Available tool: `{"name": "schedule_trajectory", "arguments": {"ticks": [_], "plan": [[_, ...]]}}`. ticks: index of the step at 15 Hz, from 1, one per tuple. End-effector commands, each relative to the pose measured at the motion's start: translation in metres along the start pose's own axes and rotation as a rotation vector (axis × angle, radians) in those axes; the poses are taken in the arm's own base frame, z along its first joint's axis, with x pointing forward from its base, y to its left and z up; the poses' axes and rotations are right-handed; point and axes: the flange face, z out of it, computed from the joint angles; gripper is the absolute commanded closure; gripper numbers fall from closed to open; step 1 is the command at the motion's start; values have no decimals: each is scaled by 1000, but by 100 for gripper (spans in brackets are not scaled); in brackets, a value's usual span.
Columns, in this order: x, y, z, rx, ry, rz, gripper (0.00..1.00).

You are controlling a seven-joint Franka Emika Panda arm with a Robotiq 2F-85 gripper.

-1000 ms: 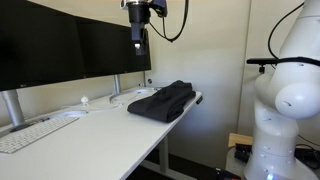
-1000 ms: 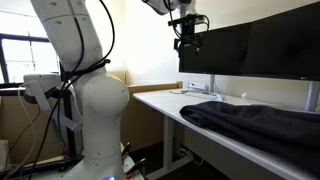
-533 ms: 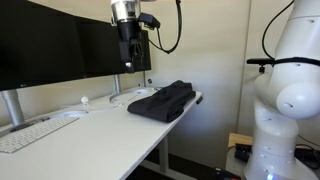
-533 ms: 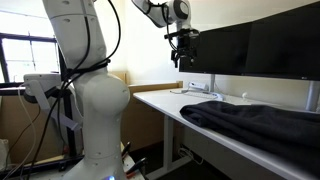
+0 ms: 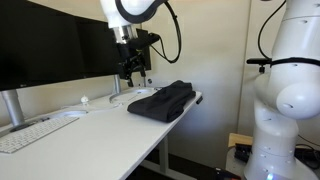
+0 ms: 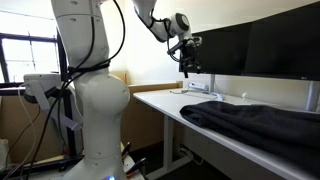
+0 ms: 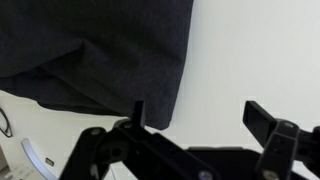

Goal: Fold the pants in half twice

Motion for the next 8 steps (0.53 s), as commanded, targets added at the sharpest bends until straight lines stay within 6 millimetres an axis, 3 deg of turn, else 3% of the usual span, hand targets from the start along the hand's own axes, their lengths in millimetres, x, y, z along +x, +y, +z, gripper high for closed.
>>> {"name": "schedule_trajectory", "arguments": {"ticks": [1,8], "plan": [[-10,5,22,-84,-11,122,0],[-28,10,69,-116,-106,252,0]]}}
